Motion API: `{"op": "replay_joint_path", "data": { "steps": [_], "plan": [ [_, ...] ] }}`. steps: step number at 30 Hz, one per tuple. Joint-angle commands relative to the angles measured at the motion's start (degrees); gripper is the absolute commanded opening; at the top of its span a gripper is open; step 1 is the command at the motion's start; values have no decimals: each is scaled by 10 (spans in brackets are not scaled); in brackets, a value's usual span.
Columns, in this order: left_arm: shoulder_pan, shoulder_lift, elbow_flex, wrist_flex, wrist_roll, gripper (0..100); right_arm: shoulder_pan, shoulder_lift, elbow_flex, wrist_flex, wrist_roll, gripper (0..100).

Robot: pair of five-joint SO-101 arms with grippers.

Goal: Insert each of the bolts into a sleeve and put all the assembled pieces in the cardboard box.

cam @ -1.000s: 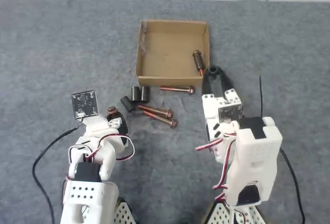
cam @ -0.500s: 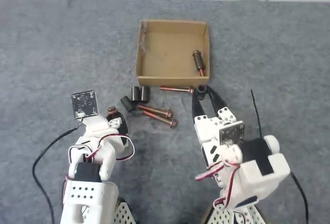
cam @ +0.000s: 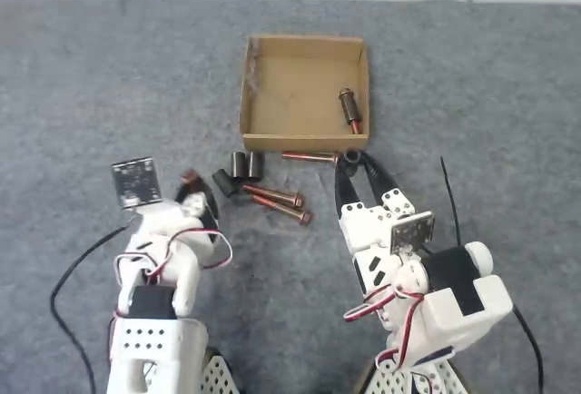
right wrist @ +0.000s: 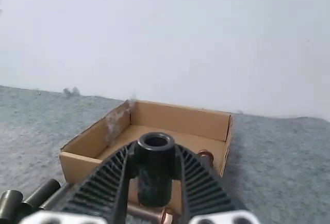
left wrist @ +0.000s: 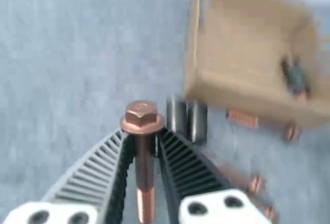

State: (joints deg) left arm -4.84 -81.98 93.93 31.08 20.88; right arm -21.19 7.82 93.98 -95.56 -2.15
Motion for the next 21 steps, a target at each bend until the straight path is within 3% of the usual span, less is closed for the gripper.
{"op": "replay_joint_path", "data": {
  "steps": [1,9,17,21],
  "plan": [
    [-3,-16,-10,-128,-3,12,-6,-25,18,6,-11,6],
    [136,-11,-36,-284,-19,12,-1,-25,18,7,-11,6],
    [222,-10,-183,-171,-47,12,-6,-25,18,30,-11,6],
    [244,50,-239,-160,-47,12,-12,-25,18,34,-11,6]
  ]
}}
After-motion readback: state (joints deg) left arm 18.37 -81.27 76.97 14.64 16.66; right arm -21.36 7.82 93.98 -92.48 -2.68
